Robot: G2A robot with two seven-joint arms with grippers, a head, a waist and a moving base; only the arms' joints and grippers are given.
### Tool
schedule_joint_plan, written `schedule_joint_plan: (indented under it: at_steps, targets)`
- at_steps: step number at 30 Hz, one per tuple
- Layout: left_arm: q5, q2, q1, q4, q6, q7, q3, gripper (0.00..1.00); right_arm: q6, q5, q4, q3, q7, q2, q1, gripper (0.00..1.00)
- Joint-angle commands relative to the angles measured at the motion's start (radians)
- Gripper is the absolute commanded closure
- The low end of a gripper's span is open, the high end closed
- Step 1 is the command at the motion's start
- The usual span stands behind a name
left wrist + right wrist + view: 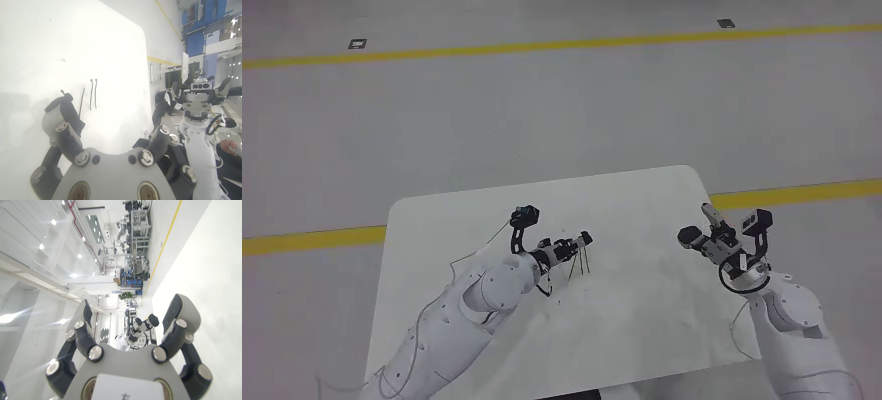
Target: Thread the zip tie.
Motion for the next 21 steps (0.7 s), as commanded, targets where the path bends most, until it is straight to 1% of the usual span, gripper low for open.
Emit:
schedule_joint_plan:
  at_steps: [1, 5, 7, 8, 10, 13, 15, 16, 17, 19, 20, 21]
  targets:
    - [0.000, 0.000, 0.000, 0.000, 0.000, 0.000, 0.000, 0.00, 0.000, -0.001, -0.001, -0.001, -0.007, 0.000, 0.000, 0.00]
    - [0.000, 0.000, 0.000, 0.000, 0.000, 0.000, 0.000, 0.00, 0.000, -0.001, -0.001, -0.001, -0.007, 0.000, 0.000, 0.00]
    - [0.014, -0.003, 0.005, -0.004, -0.006, 0.001, 0.022, 0.00, 0.000, -0.001, -0.001, -0.001, -0.007, 0.000, 0.000, 0.00]
    - [0.016, -0.007, 0.005, -0.002, -0.002, 0.004, 0.036, 0.00, 0.000, -0.001, -0.001, -0.001, -0.007, 0.000, 0.000, 0.00]
    - [0.023, -0.016, -0.008, 0.007, 0.000, 0.001, 0.065, 0.00, 0.000, -0.001, -0.001, -0.001, -0.007, 0.000, 0.000, 0.00]
    - [0.025, -0.034, -0.031, 0.049, 0.000, 0.006, 0.104, 0.00, 0.000, -0.001, -0.001, -0.001, -0.007, 0.000, 0.000, 0.00]
    - [0.005, -0.052, -0.050, 0.072, 0.000, 0.008, 0.132, 0.00, 0.000, -0.001, -0.001, -0.001, -0.007, 0.000, 0.000, 0.00]
    - [0.009, -0.059, -0.062, 0.087, 0.000, 0.013, 0.145, 0.00, 0.000, -0.001, -0.001, -0.001, -0.007, 0.000, 0.000, 0.00]
    - [0.015, -0.070, -0.077, 0.109, 0.000, 0.024, 0.161, 0.00, 0.000, -0.001, -0.001, -0.001, -0.007, 0.000, 0.000, 0.00]
    - [0.037, -0.086, -0.097, 0.142, 0.000, 0.044, 0.185, 0.00, 0.000, -0.001, -0.001, -0.001, -0.007, 0.000, 0.000, 0.00]
    - [0.067, -0.094, -0.110, 0.148, 0.000, 0.046, 0.203, 0.00, 0.000, -0.001, -0.001, -0.001, -0.007, 0.000, 0.000, 0.00]
    - [0.075, -0.096, -0.113, 0.150, 0.000, 0.046, 0.207, 0.00, 0.000, -0.001, -0.001, -0.001, -0.007, 0.000, 0.000, 0.00]
